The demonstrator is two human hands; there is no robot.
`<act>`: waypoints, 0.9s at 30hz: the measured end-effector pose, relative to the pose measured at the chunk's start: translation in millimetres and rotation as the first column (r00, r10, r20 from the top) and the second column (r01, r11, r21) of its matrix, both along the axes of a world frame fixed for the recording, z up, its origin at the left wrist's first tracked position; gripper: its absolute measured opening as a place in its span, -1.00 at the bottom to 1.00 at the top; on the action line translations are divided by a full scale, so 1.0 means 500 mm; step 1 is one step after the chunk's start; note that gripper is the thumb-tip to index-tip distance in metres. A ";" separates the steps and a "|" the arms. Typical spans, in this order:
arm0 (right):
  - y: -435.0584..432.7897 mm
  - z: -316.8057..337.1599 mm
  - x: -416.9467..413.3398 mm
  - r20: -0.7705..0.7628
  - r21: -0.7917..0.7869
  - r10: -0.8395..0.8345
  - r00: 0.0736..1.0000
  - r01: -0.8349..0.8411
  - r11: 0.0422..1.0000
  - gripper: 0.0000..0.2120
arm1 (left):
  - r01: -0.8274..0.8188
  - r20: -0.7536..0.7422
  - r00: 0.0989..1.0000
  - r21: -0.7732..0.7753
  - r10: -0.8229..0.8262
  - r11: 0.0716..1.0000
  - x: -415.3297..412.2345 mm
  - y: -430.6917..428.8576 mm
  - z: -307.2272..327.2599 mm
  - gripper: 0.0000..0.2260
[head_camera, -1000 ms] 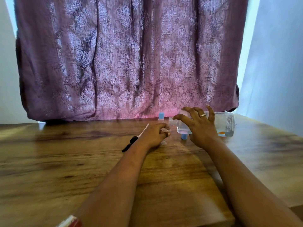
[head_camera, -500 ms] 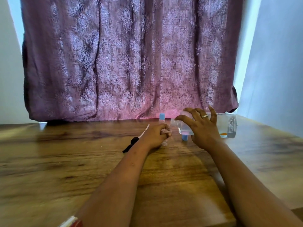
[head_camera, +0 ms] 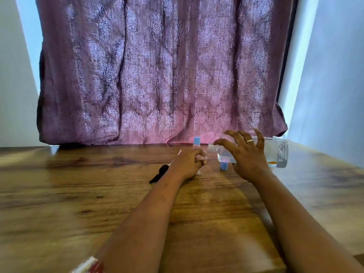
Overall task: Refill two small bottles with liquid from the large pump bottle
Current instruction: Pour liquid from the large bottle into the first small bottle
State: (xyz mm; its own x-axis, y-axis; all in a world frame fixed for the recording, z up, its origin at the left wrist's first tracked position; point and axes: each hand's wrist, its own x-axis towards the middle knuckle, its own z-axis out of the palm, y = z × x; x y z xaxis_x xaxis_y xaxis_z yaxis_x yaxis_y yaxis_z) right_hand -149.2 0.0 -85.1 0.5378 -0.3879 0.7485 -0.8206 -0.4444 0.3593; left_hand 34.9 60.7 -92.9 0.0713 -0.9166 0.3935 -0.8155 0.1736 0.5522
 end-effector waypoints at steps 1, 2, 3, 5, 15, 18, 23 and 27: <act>0.000 0.000 -0.001 -0.002 -0.004 -0.004 1.000 0.004 1.000 -0.13 | -0.006 0.011 1.000 -0.003 0.006 1.000 0.000 0.000 0.000 -0.74; -0.001 0.000 0.000 -0.005 -0.007 -0.004 1.000 0.004 1.000 -0.13 | -0.010 0.015 1.000 -0.004 0.011 1.000 0.000 0.000 0.000 -0.74; -0.001 -0.001 0.000 -0.005 -0.011 -0.005 1.000 0.005 1.000 -0.13 | -0.011 0.014 1.000 -0.003 0.011 1.000 -0.001 0.001 0.000 -0.73; -0.002 0.000 0.000 -0.005 -0.018 -0.002 1.000 0.002 1.000 -0.12 | -0.011 0.011 1.000 -0.004 0.011 1.000 -0.002 0.002 0.001 -0.72; -0.002 0.000 0.003 -0.014 -0.021 0.011 1.000 -0.011 1.000 -0.16 | -0.014 -0.019 1.000 -0.038 0.014 0.999 -0.004 0.007 0.003 -0.73; 0.000 0.002 0.004 -0.019 -0.019 0.017 1.000 -0.018 1.000 -0.16 | -0.024 -0.007 1.000 -0.025 0.024 0.999 -0.006 0.008 0.003 -0.72; 0.002 0.004 0.003 -0.021 -0.026 0.035 0.999 -0.035 0.999 -0.18 | -0.022 -0.020 1.000 -0.011 0.021 1.000 -0.006 0.007 0.004 -0.70; 0.002 0.004 0.003 -0.022 -0.040 0.035 0.999 -0.036 0.999 -0.16 | -0.012 -0.030 0.999 -0.009 0.012 1.000 -0.009 0.008 0.006 -0.70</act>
